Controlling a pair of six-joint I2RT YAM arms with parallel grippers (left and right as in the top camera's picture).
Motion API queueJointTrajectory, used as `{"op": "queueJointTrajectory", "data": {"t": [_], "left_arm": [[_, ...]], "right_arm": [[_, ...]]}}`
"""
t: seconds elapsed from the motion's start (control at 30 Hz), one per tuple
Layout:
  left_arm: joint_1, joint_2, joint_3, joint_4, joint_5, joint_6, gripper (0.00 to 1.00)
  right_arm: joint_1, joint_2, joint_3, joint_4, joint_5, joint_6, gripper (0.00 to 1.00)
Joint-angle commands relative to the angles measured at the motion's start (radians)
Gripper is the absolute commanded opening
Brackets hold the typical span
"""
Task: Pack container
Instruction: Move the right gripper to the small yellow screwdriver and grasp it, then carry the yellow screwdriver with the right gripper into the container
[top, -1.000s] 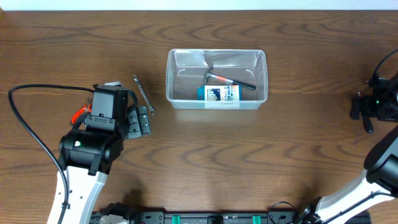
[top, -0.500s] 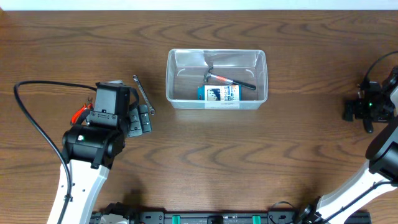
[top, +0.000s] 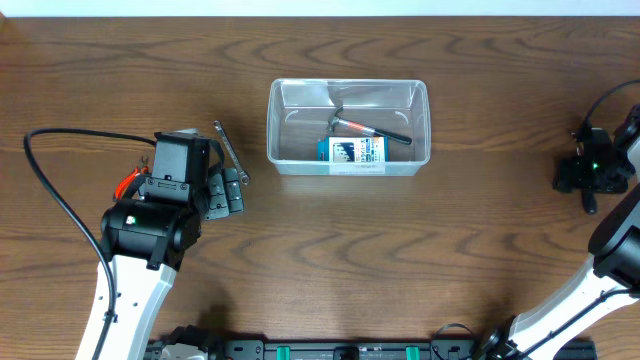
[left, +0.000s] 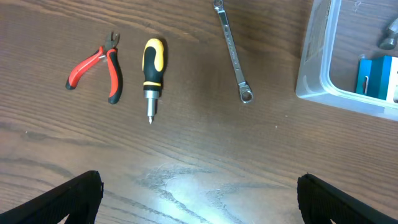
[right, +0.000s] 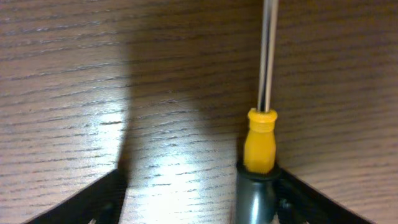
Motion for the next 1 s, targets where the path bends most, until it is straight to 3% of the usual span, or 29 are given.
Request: {"op": "queueJointTrajectory", "data": {"t": [0.0,0.57,0.73,0.97], "left_arm": [[-0.004,0.005,0.006,0.002,-0.005,0.005,0.98],[-0.004,0.005,0.006,0.002,-0.005,0.005,0.98],[-0.004,0.005,0.006,0.002,-0.005,0.005,0.98],[-0.004,0.005,0.006,0.001,-0.005,0.005,0.98]], "right_arm": [[-0.009,0.040,0.005,0.004,0.020,-0.004,0.66],[-0.011,0.040,0.005,-0.005,0.015,0.012,0.30],[-0.011,0.040,0.005,-0.006,0.015,0.012,0.28],[-0.011,0.040,0.005,-0.007,0.015,0.011,0.16]]}}
